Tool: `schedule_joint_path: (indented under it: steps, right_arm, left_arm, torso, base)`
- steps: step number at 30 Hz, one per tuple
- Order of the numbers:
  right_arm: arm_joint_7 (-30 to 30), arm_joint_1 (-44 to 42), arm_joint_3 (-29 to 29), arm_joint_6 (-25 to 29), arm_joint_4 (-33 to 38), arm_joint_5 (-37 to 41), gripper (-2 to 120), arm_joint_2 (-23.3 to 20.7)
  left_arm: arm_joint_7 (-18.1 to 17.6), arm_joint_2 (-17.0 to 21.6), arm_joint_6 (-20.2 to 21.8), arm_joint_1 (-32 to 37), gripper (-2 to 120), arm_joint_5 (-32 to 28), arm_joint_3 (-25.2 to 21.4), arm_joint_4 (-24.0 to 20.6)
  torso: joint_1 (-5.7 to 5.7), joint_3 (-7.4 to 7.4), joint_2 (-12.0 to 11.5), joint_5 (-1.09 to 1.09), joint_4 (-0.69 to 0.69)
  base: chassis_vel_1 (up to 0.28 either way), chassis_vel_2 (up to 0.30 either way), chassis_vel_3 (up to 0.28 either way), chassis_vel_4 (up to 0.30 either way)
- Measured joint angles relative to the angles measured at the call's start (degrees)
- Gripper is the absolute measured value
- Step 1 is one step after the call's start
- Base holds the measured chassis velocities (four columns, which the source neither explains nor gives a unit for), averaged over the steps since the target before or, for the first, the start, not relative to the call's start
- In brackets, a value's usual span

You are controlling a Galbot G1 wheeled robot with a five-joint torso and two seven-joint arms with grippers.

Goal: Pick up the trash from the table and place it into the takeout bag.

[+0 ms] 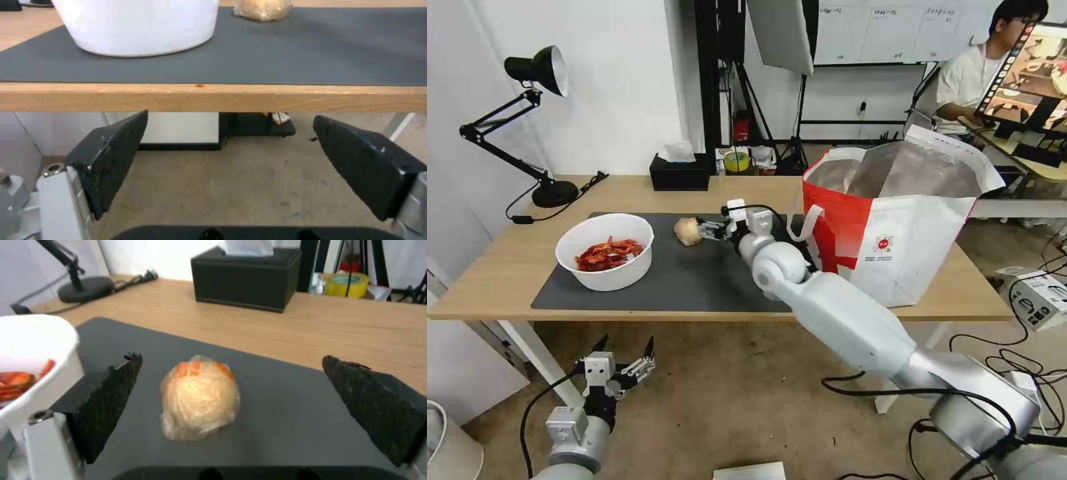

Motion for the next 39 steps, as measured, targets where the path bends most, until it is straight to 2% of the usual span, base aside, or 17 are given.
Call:
schedule_joint_path:
  steps: [5,10,17,32,39]
  right_arm:
    - [-2.0,3.6,-1.2,-1.7,-6.1,0.4,100,3.0]
    - [-3.1,5.3,-1.6,-2.7,-9.1,0.7,100,4.2]
    - [-7.6,9.0,-2.6,-5.5,-16.5,1.2,100,7.4]
    - [-12.6,13.9,-3.6,-9.9,-25.6,1.1,100,11.6]
    - [-14.7,14.7,-4.1,-11.2,-27.7,-0.2,100,12.4]
  left_arm:
    - [0.2,-0.1,-1.0,0.2,100,1.0,-0.2,0.3]
    - [0.4,-0.2,-1.5,0.3,100,1.5,-0.4,0.4]
    - [0.4,0.1,-1.6,0.6,100,1.5,-0.4,0.1]
    - [0.4,0.2,-1.6,0.8,100,1.3,-0.5,-0.6]
    - [0.4,-0.3,-1.6,0.8,100,1.3,-0.4,-0.6]
  torso:
    - [0.00,0.00,0.0,0.00,0.00]
    - [0.00,0.00,0.0,0.00,0.00]
    - [-0.01,0.00,0.0,0.00,0.00]
    - [-0.01,0.00,0.0,0.01,-0.01]
    - [-0.01,0.00,0.0,0.01,0.00]
  base:
    - [0.000,0.000,0.000,0.000]
    - [0.000,0.000,0.000,0.000]
    - [0.000,0.000,0.000,0.000]
    - [0.000,0.000,0.000,0.000]
    - [0.000,0.000,0.000,0.000]
